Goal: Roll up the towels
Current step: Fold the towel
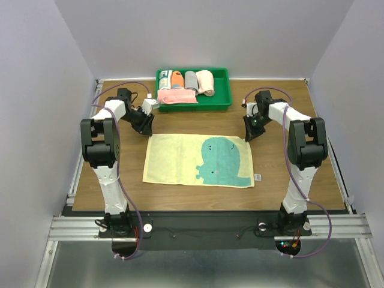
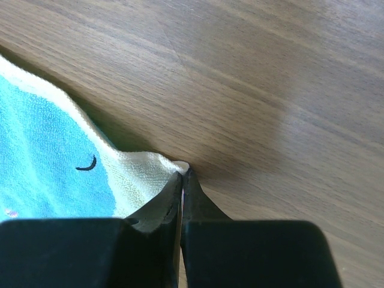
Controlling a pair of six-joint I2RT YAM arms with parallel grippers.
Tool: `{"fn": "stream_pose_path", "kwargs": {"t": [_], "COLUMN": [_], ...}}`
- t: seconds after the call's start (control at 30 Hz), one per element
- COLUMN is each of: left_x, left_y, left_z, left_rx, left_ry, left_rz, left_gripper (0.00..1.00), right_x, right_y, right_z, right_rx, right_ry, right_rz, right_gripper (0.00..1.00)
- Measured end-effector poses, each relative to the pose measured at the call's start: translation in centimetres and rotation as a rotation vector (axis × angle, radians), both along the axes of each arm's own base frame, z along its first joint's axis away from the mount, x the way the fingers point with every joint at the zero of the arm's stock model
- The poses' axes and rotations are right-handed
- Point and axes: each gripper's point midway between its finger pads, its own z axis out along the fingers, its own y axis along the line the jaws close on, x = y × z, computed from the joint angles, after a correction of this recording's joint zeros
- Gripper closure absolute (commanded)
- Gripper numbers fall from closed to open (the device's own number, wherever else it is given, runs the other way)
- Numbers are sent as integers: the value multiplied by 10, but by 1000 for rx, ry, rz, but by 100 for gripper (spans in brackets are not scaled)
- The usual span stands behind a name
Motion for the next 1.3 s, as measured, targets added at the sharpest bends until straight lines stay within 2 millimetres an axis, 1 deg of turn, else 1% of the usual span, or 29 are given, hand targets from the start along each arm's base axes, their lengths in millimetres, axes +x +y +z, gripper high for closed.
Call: {"fn": "stream_pose_path", "kwargs": {"t": [0.07, 0.23, 0.43, 0.47, 0.57, 0.6, 0.63, 0.67, 0.7, 0.83, 0.97, 1.1, 1.2, 1.3], "left_x": [0, 1, 2, 2, 2, 2, 2, 2, 2, 10, 26, 37, 35, 26], "left_y": [0, 0, -2, -2, -3, -4, -5, -5, -5, -5, -4, -4, -3, -3], "left_z": [0, -3, -6, -6, -6, -6, -5, -5, -5, 3, 19, 30, 31, 32], "left_rx": [2, -1, -14, -14, -22, -26, -29, -31, -33, -34, -37, -45, -48, -44], "left_ry": [1, 8, 16, 16, 17, 16, 16, 16, 16, -7, -57, -96, -96, -102], "left_rz": [5, 14, 15, 15, 13, 12, 12, 12, 12, 19, 25, 26, 20, -2], "left_gripper": [55, 59, 69, 75, 83, 89, 92, 98, 100, 100, 100, 100, 100, 100], "right_x": [0, 1, 8, 9, 14, 15, 16, 18, 19, 31, 52, 68, 67, 56], "right_y": [0, 0, 1, 1, 1, 1, 1, 1, 1, -3, -13, -17, -18, -15], "right_z": [0, 1, 1, 1, 1, 2, 2, 2, 2, 8, 24, 38, 40, 38], "right_rx": [0, 0, 0, 0, -1, -1, -1, -1, -1, 3, 10, 25, 38, 59], "right_ry": [0, -2, -9, -11, -18, -21, -21, -23, -26, -51, -113, -168, -177, -172], "right_rz": [0, 0, 0, 0, -1, -1, -1, -3, -4, -16, -36, -36, -17, 16], "right_gripper": [99, 99, 99, 99, 99, 99, 100, 99, 99, 99, 99, 99, 99, 99]}}
